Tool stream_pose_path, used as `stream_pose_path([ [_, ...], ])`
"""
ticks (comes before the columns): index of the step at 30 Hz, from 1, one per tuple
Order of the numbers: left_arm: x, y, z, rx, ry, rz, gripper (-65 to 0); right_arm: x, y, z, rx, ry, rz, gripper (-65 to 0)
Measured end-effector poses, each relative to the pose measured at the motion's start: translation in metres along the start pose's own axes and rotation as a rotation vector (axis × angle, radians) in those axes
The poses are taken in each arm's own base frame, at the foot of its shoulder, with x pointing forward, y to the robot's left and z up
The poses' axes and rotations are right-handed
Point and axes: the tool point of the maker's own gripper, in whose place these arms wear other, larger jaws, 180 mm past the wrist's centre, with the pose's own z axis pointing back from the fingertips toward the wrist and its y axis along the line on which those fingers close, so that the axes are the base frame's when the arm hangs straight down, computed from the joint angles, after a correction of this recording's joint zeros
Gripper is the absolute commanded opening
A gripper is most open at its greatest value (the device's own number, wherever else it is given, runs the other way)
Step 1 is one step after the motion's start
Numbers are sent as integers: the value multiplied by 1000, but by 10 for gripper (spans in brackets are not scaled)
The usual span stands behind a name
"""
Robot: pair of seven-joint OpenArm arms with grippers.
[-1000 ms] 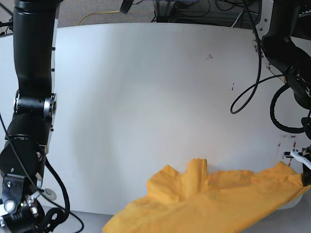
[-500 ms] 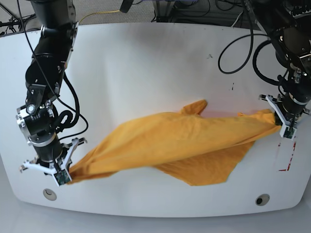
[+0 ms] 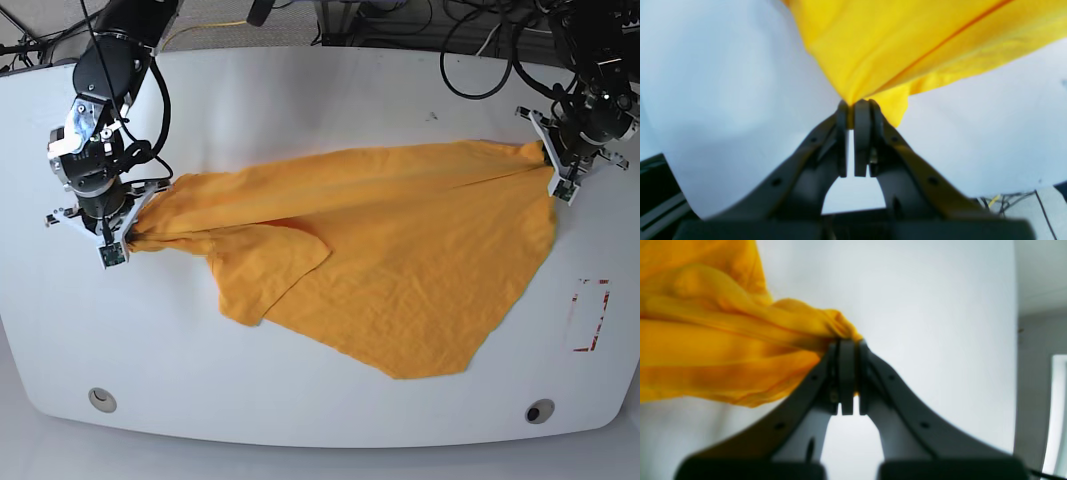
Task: Fold the T-shirt properly
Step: 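Stretch the shirt between both grippers and lay it flat on the table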
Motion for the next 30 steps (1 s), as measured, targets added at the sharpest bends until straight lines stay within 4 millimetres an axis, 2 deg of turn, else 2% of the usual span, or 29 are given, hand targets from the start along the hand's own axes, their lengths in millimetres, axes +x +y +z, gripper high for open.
stream_pose_path([
  [5,-21,-9,0,-20,53,-5,-650,-44,10,5,18,87,-63,-650],
  [8,-26,-11,0,-27,65,-5,-650,-69,17,8,24,149,-92,-650],
  [14,-43,-17,1,-39,110,-11,-650,-94,33,14,55,203,-109,-650],
  [17,-42,-16,1,-36,106,-10,-650,-105,39,16,60,233,-125,-650],
  [23,-45,-17,1,-38,114,-13,-650,-120,36,18,36,256,-216,-647],
  [24,-46,-17,1,-39,115,-12,-650,-122,35,18,35,262,-221,-631],
  [26,-45,-18,1,-42,113,-12,-650,-125,32,19,28,273,-225,-556],
  [29,-46,-17,1,-41,114,-13,-650,-126,32,19,25,274,-229,-358],
  [30,-46,-17,1,-38,117,-14,-650,-127,32,20,24,275,-226,-333],
])
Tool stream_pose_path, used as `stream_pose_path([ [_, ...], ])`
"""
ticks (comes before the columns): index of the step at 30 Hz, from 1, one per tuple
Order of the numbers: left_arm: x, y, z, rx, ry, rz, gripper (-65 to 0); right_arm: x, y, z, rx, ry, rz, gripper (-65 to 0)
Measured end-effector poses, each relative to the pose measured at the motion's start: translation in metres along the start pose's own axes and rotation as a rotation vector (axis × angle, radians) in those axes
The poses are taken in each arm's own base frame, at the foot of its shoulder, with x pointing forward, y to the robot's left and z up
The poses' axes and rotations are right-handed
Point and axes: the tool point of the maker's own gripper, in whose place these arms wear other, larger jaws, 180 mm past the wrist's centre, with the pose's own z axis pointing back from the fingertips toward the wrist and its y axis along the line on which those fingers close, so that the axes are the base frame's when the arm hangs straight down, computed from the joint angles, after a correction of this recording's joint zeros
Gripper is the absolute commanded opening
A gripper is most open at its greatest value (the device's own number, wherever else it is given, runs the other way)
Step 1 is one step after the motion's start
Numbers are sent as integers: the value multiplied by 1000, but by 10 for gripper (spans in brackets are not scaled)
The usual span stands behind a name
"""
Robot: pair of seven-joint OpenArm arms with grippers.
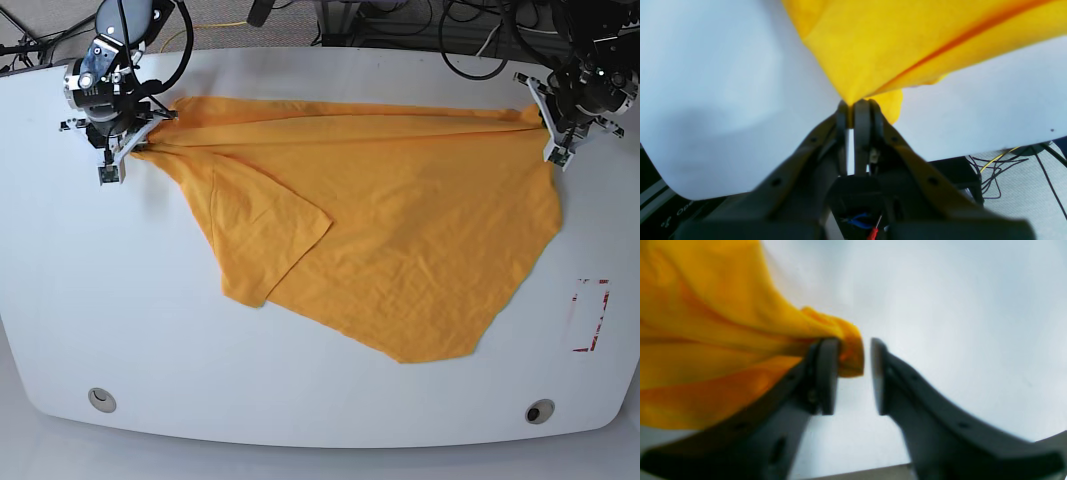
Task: Fold the T-shirt properly
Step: 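Stretch the shirt between both grippers and lay it flat on the table, then release with the right gripper and regrasp the shirt fabric nearby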
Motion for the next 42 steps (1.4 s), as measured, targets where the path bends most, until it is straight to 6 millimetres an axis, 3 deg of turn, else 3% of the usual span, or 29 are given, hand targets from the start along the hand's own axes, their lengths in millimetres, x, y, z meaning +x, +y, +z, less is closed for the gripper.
stream_pose_path([
  [5,-1,1,0,3,4,-1,-650,-3,-4,5,-16,5,9,-308],
  [9,-3,0,0,0,9,-2,-650,14,1,7,0,-76,33,-308],
  [16,-5,-1,0,-1,14,0,-650,39,77,5,217,-160,264,-308],
  [24,-9,-2,0,-3,23,2,-650,51,120,8,306,-189,379,-308],
  [27,-8,-2,0,-3,23,2,-650,59,121,8,299,-209,384,-308],
  [32,-8,-3,0,-4,22,4,-650,50,94,3,213,-152,427,-308],
  [34,-9,-3,0,-5,23,4,-650,51,98,3,220,-152,470,-308],
  [42,-9,-3,0,-4,24,4,-650,89,180,19,388,-298,618,-308],
])
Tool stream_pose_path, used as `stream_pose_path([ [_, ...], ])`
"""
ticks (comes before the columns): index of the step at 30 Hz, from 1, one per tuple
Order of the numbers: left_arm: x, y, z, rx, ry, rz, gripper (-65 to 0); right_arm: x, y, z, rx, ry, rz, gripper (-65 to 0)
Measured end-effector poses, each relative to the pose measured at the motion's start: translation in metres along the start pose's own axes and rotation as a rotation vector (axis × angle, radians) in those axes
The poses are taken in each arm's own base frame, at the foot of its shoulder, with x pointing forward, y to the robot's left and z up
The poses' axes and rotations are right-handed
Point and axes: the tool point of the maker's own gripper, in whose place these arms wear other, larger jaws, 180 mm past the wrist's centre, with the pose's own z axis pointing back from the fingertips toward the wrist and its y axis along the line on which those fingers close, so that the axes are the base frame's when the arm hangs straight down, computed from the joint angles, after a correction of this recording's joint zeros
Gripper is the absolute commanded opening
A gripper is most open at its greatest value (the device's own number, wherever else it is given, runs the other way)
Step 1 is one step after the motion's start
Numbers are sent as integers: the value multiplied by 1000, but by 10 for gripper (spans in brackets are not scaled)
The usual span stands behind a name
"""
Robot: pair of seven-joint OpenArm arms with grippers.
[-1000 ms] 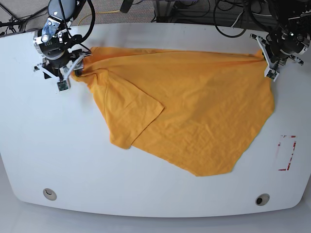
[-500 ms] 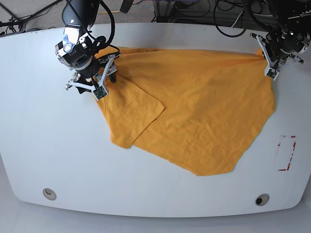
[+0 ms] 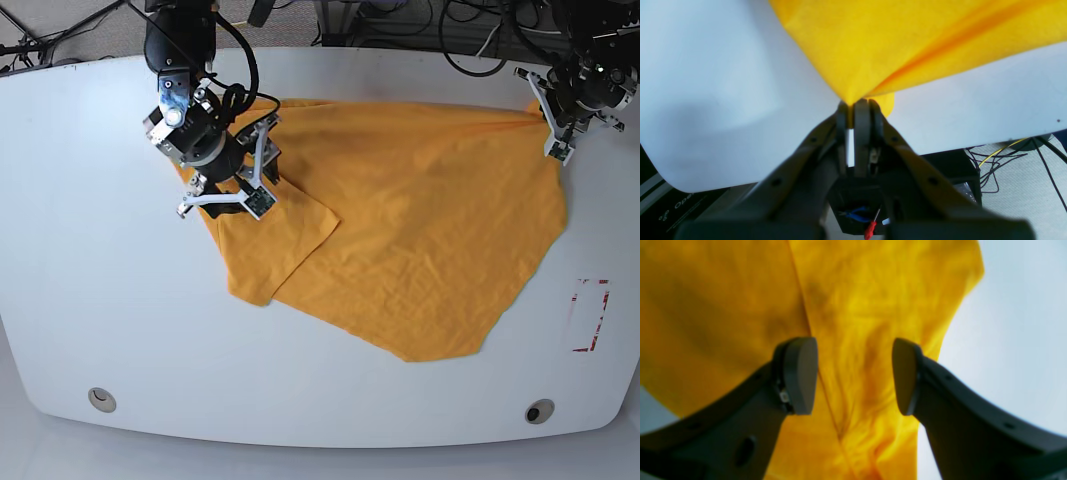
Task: Fold the T-shirt properly
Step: 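Release with the right gripper and regrasp the shirt fabric nearby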
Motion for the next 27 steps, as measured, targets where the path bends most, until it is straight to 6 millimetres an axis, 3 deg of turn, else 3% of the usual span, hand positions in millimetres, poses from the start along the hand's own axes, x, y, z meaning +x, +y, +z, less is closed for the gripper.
stream_pose_path([
  [8,-1,-1,0,-2,0,5,-650,32,22,-38,112,-14,81,-308],
  [15,0,-1,0,-2,1,5,-650,40,31,-67,175,21,72,-308],
  [19,-1,-1,0,0,2,5,-650,54,45,-79,220,-43,38,-309],
  [24,-1,-1,0,1,2,5,-650,46,63,-93,274,-22,9,-309],
  [27,-1,-1,0,1,2,5,-650,53,65,-95,285,-54,-3,-323],
])
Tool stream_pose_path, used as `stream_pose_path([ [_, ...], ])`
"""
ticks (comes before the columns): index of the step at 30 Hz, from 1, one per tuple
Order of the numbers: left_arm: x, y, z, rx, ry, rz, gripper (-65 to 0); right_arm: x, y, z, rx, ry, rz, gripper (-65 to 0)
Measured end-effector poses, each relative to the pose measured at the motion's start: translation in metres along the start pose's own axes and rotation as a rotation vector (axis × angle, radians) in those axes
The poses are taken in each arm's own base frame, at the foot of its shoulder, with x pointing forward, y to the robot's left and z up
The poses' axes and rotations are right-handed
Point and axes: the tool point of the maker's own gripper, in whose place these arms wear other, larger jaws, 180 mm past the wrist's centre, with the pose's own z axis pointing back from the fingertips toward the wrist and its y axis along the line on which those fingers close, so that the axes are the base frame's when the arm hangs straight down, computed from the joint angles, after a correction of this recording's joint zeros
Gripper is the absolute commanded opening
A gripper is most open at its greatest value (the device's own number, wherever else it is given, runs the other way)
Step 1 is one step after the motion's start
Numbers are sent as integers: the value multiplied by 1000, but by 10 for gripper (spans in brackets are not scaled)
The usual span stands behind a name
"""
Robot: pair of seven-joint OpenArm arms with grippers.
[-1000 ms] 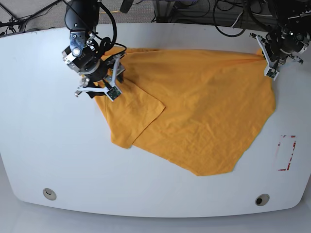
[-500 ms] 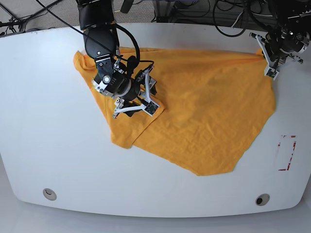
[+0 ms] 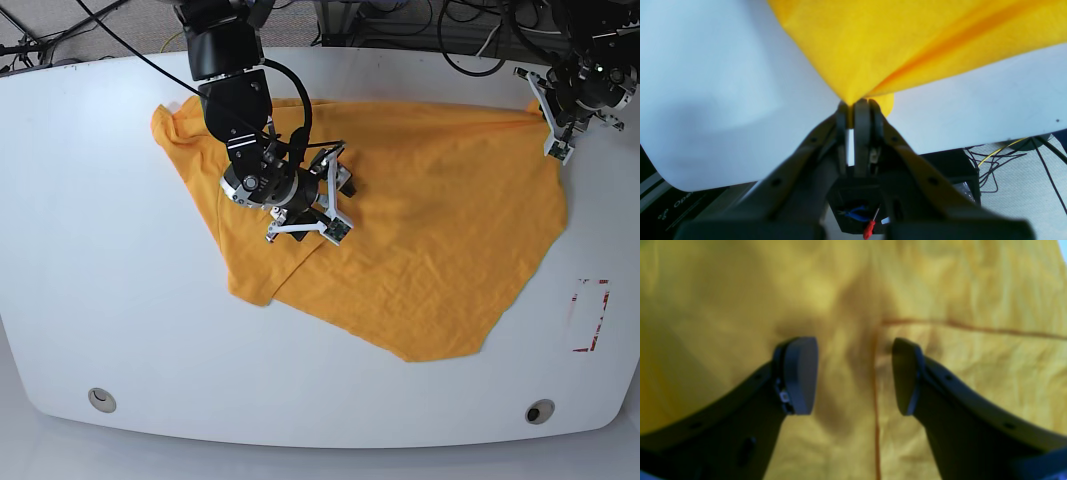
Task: Fold the T-shirt properly
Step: 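Release with the right gripper and regrasp the shirt fabric nearby, then drag the grasped fabric with the right gripper to spread the shirt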
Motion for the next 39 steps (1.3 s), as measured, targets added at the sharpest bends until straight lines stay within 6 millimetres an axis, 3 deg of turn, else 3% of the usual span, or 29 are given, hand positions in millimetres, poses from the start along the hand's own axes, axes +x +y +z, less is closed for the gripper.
stream_pose_path([
  [7,0,0,0,0,0,0,-650,10,-10,0,-41,-57,-52,-428],
  [19,0,0,0,0,0,0,-650,-3,-37,-9,-92,-63,-164,-436],
  [21,0,0,0,0,0,0,-650,-4,-41,-7,-105,-66,-180,-474],
  [24,0,0,0,0,0,0,-650,-7,-48,-5,-122,-69,-201,-628],
  [25,0,0,0,0,0,0,-650,-7,-49,-3,-129,-68,-203,-650],
  [35,1,0,0,1,-2,0,-650,9,-53,24,-191,-107,-159,-650],
  [39,1,0,0,0,-3,-2,-650,16,-72,50,-260,-116,-109,-650],
])
